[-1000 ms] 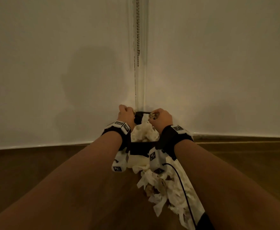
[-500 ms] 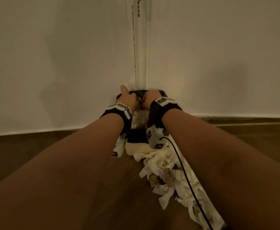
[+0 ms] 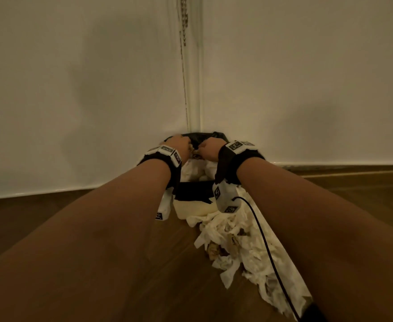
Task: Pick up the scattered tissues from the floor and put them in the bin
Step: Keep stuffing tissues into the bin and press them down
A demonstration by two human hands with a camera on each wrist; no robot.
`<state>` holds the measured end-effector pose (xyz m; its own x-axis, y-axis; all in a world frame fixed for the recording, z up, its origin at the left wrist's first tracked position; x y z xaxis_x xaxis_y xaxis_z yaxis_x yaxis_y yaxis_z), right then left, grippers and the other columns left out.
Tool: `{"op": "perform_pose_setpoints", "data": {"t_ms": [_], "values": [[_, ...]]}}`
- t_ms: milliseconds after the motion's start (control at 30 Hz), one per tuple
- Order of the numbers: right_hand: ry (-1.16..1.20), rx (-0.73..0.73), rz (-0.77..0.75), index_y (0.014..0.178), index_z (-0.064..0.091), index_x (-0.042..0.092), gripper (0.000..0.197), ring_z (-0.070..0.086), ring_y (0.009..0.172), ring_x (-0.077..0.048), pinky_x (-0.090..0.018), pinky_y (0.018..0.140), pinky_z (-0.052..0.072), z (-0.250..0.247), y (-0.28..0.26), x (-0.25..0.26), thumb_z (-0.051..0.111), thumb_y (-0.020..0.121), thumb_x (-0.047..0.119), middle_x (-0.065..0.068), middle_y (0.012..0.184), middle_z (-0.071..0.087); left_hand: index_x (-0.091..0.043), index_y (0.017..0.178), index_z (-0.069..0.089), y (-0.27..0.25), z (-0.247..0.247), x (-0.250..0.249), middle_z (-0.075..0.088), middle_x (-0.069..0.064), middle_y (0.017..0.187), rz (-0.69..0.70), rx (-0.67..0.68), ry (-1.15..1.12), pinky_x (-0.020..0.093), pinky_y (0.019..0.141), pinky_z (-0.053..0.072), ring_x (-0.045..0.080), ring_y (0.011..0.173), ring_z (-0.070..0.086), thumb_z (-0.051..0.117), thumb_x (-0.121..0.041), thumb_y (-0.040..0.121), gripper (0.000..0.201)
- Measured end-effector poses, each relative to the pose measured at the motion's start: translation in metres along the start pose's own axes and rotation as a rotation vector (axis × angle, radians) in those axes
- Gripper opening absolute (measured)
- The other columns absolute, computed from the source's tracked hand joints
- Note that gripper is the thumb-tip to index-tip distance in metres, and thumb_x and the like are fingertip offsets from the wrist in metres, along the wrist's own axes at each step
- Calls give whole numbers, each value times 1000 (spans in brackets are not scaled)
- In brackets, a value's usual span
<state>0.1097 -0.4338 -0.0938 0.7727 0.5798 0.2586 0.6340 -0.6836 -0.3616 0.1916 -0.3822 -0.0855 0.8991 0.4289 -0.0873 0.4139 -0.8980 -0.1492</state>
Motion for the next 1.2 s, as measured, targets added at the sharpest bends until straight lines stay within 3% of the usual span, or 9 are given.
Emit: {"op": "perform_pose_setpoints", "data": {"t_ms": [100,267,300,433,567,700,833,1000,1200], "values": [[111,-140,-16,128,54,5,39,54,116,-30,-33,96,44,-34,-41,0,36,101,25,-15,129,56,-12,131,49,-19,-32,-10,46,14,129,36,-62,-28,46,98,44,32,113,51,43,-17,95,37],[137,-192,19,121,60,2,36,58,109,-29,-30,87,46,-59,-110,-7,40,99,23,-15,119,62,-12,133,48,-58,-64,-36,50,16,131,30,-98,-79,35,93,43,32,115,52,45,-9,93,40],[130,-255,74,117,61,1,35,59,104,-30,-30,83,45,-80,-179,-29,41,99,23,-16,114,63,-12,130,50,-101,-91,-80,53,16,129,100,-140,-147,33,90,44,31,113,54,45,-10,93,38],[153,-213,123,90,61,3,25,50,71,-24,-28,68,38,-57,-191,-42,44,98,21,-11,80,56,-14,131,50,-122,-69,-93,53,12,132,96,-38,-160,32,96,41,28,118,52,43,-14,94,38],[173,-253,146,101,67,-1,30,53,79,-23,-28,70,41,-62,-264,-63,48,96,21,-15,103,67,-19,131,49,-175,-76,-127,52,8,134,186,-74,-216,31,93,43,25,117,53,43,-20,94,37],[181,-301,204,103,68,-5,33,55,79,-22,-36,78,50,-65,-336,-92,49,96,20,-18,107,69,-16,131,50,-226,-83,-157,52,9,133,257,-81,-259,32,98,44,25,117,52,43,-20,94,38],[195,-338,257,104,67,-8,33,52,76,-23,-31,70,43,-57,-388,-116,49,96,17,-22,109,67,-18,129,52,-268,-83,-181,58,8,126,308,-110,-312,28,88,44,23,112,56,44,-20,94,36],[210,-364,300,102,68,-7,32,65,97,-33,-38,87,52,-44,-412,-131,50,96,19,-21,105,69,-17,124,56,-287,-60,-201,63,9,116,362,-97,-379,34,88,50,24,100,60,45,-20,93,33],[234,-329,321,99,70,-4,27,67,94,-28,-39,89,53,-12,-401,-165,51,94,13,-17,100,71,-22,124,55,-281,-4,-220,60,5,121,370,-33,-290,34,89,49,22,107,58,43,-20,93,33]]}}
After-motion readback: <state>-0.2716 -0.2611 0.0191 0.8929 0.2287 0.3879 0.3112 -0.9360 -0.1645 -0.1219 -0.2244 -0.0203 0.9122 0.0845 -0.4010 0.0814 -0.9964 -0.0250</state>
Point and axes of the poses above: each hand's wrist, its own y-axis towards the middle knuckle, its own z-axis out of the palm, x = y × z, the point moved 7 cm from there along y, towards the middle knuckle
